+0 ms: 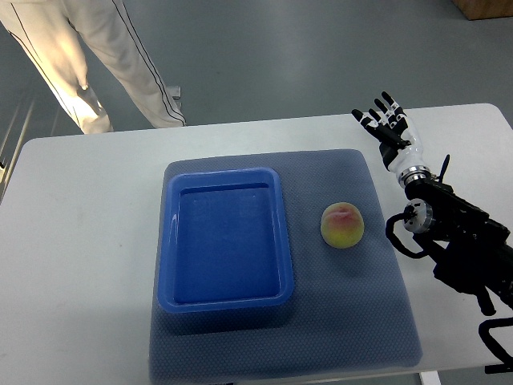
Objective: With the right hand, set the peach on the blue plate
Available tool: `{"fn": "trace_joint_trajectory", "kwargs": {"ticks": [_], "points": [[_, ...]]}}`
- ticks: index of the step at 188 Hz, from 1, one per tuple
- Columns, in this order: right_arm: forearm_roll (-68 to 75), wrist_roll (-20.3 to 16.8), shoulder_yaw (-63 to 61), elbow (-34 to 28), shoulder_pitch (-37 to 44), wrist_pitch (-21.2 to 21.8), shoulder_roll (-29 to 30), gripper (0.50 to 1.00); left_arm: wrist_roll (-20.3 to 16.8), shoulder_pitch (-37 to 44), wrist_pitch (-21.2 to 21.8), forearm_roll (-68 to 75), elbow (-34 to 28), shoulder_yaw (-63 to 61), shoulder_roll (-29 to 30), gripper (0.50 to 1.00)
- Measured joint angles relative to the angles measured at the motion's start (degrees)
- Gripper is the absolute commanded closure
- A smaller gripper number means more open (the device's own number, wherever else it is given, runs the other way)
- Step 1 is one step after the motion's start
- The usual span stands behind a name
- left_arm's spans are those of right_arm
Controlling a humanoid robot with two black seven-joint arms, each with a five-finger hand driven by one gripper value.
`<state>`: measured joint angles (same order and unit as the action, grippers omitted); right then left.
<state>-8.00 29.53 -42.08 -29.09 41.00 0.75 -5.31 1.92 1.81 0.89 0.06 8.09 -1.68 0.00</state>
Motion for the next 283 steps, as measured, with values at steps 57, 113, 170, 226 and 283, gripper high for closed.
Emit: {"fn": "trace_joint_trajectory", "kwargs": {"ticks": [57, 113, 170, 226, 283], "points": [[0.0, 0.0, 0.0, 0.0, -0.1, 0.1, 0.0, 0.572, 0.1, -0.1, -0.2, 0.1, 0.1, 0.1, 0.0, 0.5], [0.0, 0.1, 0.0, 0.0, -0.3, 0.2, -0.4, 0.572, 0.0, -0.1, -0.1, 0.0, 0.1, 0.2, 0.0, 0.5], [0.0, 0.2, 0.0, 0.0, -0.2, 0.0, -0.6, 0.572, 0.0, -0.1, -0.1, 0.0, 0.1, 0.2, 0.0, 0.5], [0.0, 0.3, 0.0, 0.1, -0.4, -0.3, -0.3, 0.57, 0.0, -0.6, -0.1, 0.0, 0.2, 0.2, 0.0, 0.5], [0.0, 0.3, 0.1, -0.3, -0.5, 0.0, -0.6, 0.572, 0.0, -0.8, -0.1, 0.0, 0.3, 0.2, 0.0, 0.5]]}}
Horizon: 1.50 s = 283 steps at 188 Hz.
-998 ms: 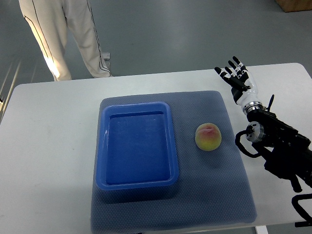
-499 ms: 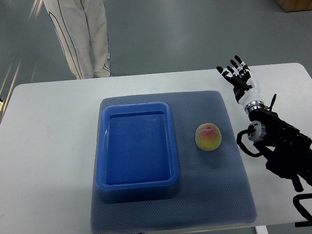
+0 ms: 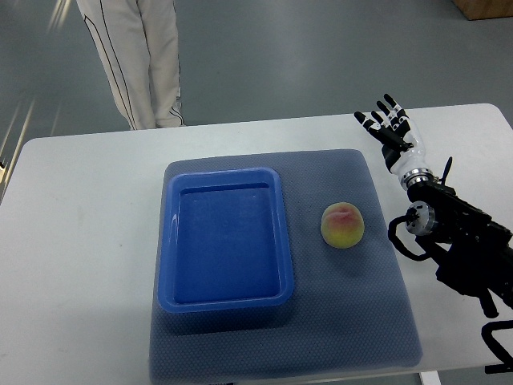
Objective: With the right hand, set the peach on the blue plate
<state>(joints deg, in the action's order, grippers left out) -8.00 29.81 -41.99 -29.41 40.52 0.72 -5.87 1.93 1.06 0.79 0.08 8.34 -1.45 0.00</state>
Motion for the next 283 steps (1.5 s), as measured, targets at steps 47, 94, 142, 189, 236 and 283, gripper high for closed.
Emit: {"fn": "trace_joint_trajectory", "kwargs": {"ticks": [47, 94, 142, 189, 236, 283], "points": [[-1.0, 0.0, 0.9, -0.2, 0.2, 0.3, -0.5, 0.572, 0.0, 0.0, 0.0, 0.0, 0.0, 0.0, 0.0, 0.5], [-7.2, 0.0, 4.8, -3.1, 0.5, 3.1, -6.3, 0.57, 0.0, 0.0, 0.0, 0.0, -0.1, 0.0, 0.0, 0.5], [-21.8, 0.1, 8.1, -9.9, 1.6, 6.2, -13.9, 0.57, 0.0, 0.0, 0.0, 0.0, -0.1, 0.0, 0.0, 0.5], [-43.3, 0.1, 9.9, -16.2, 4.0, 12.2, -19.7, 0.572, 0.0, 0.0, 0.0, 0.0, -0.1, 0.0, 0.0, 0.5], [-58.9, 0.1, 12.0, -21.3, 7.9, 17.7, -23.6, 0.57, 0.0, 0.0, 0.0, 0.0, 0.0, 0.0, 0.0, 0.5], [-73.6, 2.4, 18.7, -26.1, 15.1, 23.4, -28.5, 0.57, 0.0, 0.0, 0.0, 0.0, 0.0, 0.0, 0.0, 0.5]]}}
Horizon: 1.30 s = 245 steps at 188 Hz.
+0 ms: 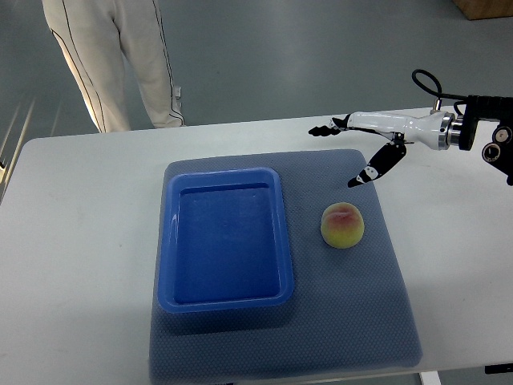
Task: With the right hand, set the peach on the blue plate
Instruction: 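Reach the right hand over the peach with fingers open, then close the right hand fingers around the peach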
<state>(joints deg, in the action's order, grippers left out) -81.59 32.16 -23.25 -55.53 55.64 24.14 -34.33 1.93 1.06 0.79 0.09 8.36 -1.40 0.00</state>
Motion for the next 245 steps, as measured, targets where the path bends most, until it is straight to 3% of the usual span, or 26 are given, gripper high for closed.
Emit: {"fn": "trace_joint_trajectory", "kwargs": {"ticks": [31, 79, 245], "points": [[-9.8, 1.8, 5.9, -2.1, 4.3, 1.9, -1.7, 0.572, 0.0, 0.0, 0.0, 0.0, 0.0, 0.0, 0.0, 0.5], [-15.3, 2.4, 11.0, -4.9, 7.5, 1.4, -1.5, 0.572, 0.0, 0.0, 0.0, 0.0, 0.0, 0.0, 0.0, 0.5], [-17.3, 1.5, 11.2, -5.1, -0.9, -4.9, 1.7, 0.574, 0.0, 0.0, 0.0, 0.0, 0.0, 0.0, 0.0, 0.5]]}}
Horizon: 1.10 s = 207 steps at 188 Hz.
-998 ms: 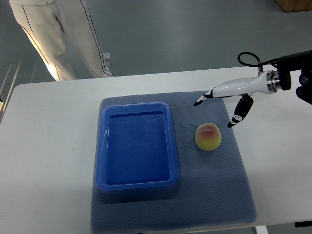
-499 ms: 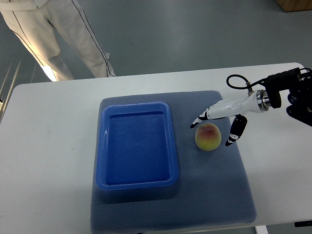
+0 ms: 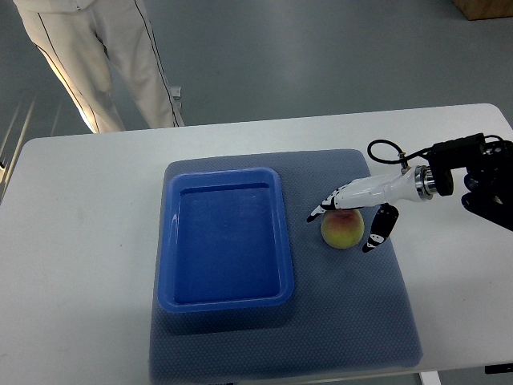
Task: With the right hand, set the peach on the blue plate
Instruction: 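Close the right hand fingers around the peach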
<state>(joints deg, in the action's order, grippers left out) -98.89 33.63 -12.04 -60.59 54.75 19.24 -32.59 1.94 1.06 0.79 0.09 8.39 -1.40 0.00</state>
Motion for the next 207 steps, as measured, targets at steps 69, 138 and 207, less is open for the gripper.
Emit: {"fn": "trace_joint_trajectory", "kwargs": {"ticks": [69, 138, 207], "points": [[0.0, 0.0, -0.1, 2.5, -1.3, -2.5, 1.4, 0.671, 0.0, 0.0, 0.0, 0.0, 0.0, 0.0, 0.0, 0.5], [0.0, 0.0, -0.2, 2.8, -1.6, -2.6, 1.5, 0.783, 0.0, 0.0, 0.0, 0.0, 0.0, 0.0, 0.0, 0.5], [1.2, 0.1, -1.1, 2.8, 1.3, -2.2, 0.9, 0.762, 0.0, 0.0, 0.0, 0.0, 0.0, 0.0, 0.0, 0.5]]}}
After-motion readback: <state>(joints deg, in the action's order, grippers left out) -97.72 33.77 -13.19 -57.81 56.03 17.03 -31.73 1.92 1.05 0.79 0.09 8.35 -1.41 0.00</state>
